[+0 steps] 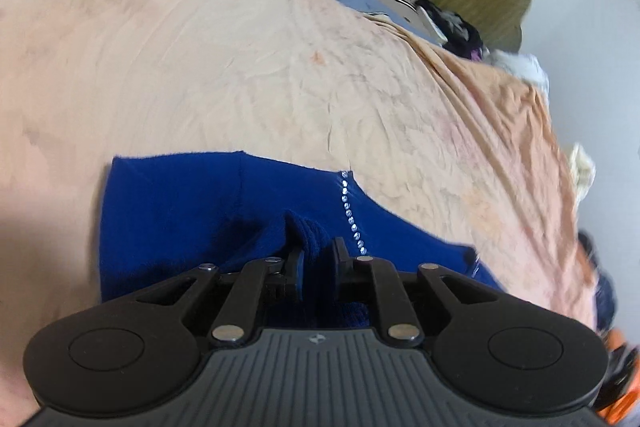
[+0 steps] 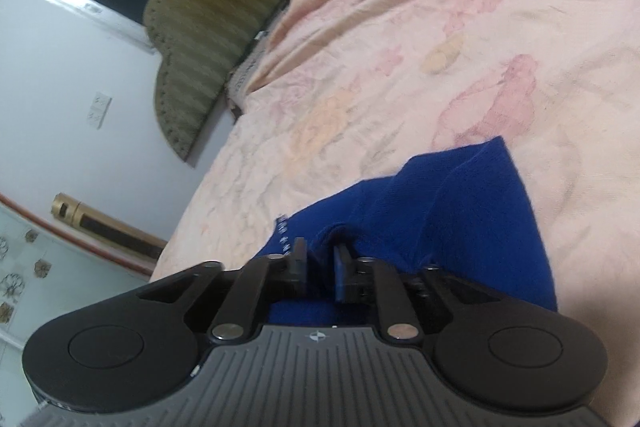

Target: Fold small clothes

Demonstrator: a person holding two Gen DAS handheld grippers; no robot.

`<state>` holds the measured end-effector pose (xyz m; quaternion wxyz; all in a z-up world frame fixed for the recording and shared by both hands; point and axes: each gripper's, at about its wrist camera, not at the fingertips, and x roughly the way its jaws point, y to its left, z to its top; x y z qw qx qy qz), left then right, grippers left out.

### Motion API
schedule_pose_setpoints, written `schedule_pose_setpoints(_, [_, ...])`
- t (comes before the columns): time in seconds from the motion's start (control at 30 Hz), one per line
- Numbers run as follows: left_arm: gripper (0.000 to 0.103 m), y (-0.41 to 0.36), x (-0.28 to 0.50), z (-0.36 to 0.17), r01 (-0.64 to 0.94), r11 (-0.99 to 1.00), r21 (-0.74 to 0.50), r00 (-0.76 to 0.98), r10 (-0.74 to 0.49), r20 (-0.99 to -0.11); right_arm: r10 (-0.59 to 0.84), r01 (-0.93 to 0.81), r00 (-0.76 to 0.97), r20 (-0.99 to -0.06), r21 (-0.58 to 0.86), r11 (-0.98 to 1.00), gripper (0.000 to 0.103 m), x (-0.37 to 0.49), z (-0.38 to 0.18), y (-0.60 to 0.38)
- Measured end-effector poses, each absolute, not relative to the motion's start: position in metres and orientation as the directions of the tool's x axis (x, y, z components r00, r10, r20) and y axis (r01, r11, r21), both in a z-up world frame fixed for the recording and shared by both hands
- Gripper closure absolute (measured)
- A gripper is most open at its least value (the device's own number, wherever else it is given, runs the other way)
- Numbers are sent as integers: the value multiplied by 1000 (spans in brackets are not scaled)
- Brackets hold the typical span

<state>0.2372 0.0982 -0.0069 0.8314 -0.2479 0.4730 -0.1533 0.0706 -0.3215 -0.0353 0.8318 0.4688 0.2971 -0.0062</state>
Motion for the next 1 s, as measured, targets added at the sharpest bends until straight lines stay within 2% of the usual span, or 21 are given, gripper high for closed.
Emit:
schedule_pose_setpoints(0.03, [88, 102, 240, -10, -8, 813, -583, 499, -501, -707, 260, 288, 829, -495, 776, 560, 58, 72, -35, -323])
schedule_pose_setpoints(0.1, [84, 110, 246, -16, -62, 774, -630, 489, -527, -695, 224, 289, 847, -483, 770, 568, 44, 73, -33, -327])
schedule_pose_setpoints(0.17, [79, 119, 249, -20, -110, 731, -673, 488, -550, -678, 160, 304, 858, -488, 734, 607, 43, 74, -27, -329])
schedule_pose_setpoints(0.23, [66, 128, 250, -21, -137, 705, -696, 514, -550, -658, 100, 326, 860, -501, 689, 647, 43, 73, -20, -329])
schedule_pose_setpoints(0.3, [38, 139, 248, -18, -149, 687, -712, 554, -538, -635, 70, 315, 873, -483, 667, 675, 42, 70, -14, -326])
schedule_pose_setpoints(0.33, [35, 144, 248, -16, -158, 676, -720, 574, -530, -624, 72, 296, 879, -472, 657, 693, 41, 69, -10, -323])
schedule_pose_setpoints(0.5, [34, 157, 245, -1, -159, 717, -678, 623, -460, -633, 223, 175, 834, -504, 626, 760, 39, 88, -10, -305])
schedule_pose_setpoints(0.6, [34, 150, 242, 9, -99, 809, -580, 623, -404, -670, 134, 242, 802, -582, 521, 818, 39, 99, -12, -294])
schedule_pose_setpoints(0.7, [34, 132, 239, 17, 24, 883, -468, 605, -386, -697, 16, 291, 812, -583, 429, 855, 38, 96, -5, -299])
schedule_pose_setpoints(0.83, [34, 95, 237, 14, 209, 915, -344, 545, -401, -736, 104, 211, 777, -620, 414, 885, 38, 101, -6, -299])
schedule_pose_setpoints(0.9, [36, 79, 231, 10, 258, 924, -281, 544, -379, -748, 96, 198, 751, -653, 362, 911, 38, 106, -12, -292])
schedule_pose_setpoints(0.93, [36, 73, 230, 7, 273, 928, -254, 546, -367, -753, 82, 196, 747, -659, 336, 921, 48, 104, -14, -285])
schedule_pose_setpoints(0.97, [49, 69, 228, 5, 278, 932, -233, 549, -353, -757, 68, 196, 746, -663, 316, 928, 56, 106, -16, -282])
schedule_pose_setpoints(1.0, [78, 71, 226, 2, 278, 935, -220, 544, -342, -766, 58, 202, 745, -665, 308, 930, 77, 108, -16, -281])
